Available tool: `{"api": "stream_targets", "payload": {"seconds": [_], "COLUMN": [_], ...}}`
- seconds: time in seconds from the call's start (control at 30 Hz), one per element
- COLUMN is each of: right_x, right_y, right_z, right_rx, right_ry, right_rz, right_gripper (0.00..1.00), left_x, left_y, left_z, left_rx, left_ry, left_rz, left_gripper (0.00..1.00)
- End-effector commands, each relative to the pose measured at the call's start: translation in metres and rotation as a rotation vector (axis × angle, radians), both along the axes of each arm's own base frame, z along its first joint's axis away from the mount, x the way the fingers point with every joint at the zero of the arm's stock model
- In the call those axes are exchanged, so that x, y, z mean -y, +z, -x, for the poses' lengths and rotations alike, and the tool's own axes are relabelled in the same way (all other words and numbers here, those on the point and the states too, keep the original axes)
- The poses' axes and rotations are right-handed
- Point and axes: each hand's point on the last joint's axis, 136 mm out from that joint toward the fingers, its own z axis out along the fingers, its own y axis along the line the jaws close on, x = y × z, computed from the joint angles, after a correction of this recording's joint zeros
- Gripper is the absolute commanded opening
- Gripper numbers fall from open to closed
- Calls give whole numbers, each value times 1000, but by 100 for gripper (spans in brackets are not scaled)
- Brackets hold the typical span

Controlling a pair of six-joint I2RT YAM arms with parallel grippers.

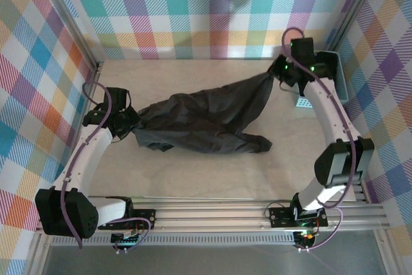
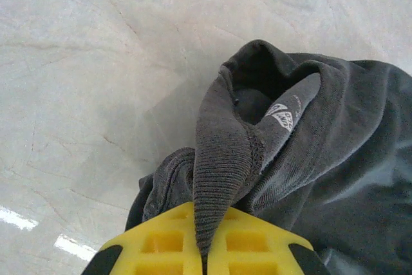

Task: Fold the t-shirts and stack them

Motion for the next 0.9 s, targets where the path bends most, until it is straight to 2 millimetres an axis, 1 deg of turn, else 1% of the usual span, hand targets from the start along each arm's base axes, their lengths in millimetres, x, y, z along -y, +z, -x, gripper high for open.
{"api": "stream_targets", "payload": {"seconds": [0.0, 0.03, 0.07, 0.13, 0.23, 0.33, 0.47, 0.5, 0.57, 0.6, 0.67, 0.73, 0.87], "right_x": [-1, -2, -1, 4, 13, 19, 24, 24, 23, 19, 11, 4, -5], "right_y": [-35, -46, -68, -92, -113, -148, -197, -208, -225, -231, -240, -244, -251], "right_z": [-17, -17, -11, 7, 49, 116, 208, 227, 256, 263, 268, 264, 256], "right_rx": [-139, -179, -245, -296, -297, -397, -528, -546, -566, -565, -571, -571, -600], "right_ry": [30, 39, 44, 36, 9, -33, -140, -168, -211, -218, -215, -202, -193], "right_rz": [9, 13, 24, 48, 61, 55, 7, -28, -94, -135, -205, -245, -290], "right_gripper": [35, 54, 70, 72, 70, 63, 50, 47, 41, 39, 39, 41, 42], "left_x": [-10, -9, -8, -4, -2, -1, 0, 0, 1, 1, 0, 0, 1], "left_y": [-9, -14, -18, -24, -30, -36, -41, -41, -42, -42, -42, -43, -43], "left_z": [10, 10, 10, 9, 9, 9, 8, 8, 8, 8, 8, 9, 8], "left_rx": [-45, -55, -63, -76, -85, -97, -101, -101, -99, -99, -99, -104, -106], "left_ry": [20, 16, 11, -2, -7, -11, -15, -15, -17, -15, -18, -20, -22], "left_rz": [-23, -20, -10, 9, 20, 22, 28, 30, 33, 33, 29, 28, 31], "left_gripper": [0, 0, 0, 0, 0, 0, 0, 0, 0, 0, 0, 0, 0]}}
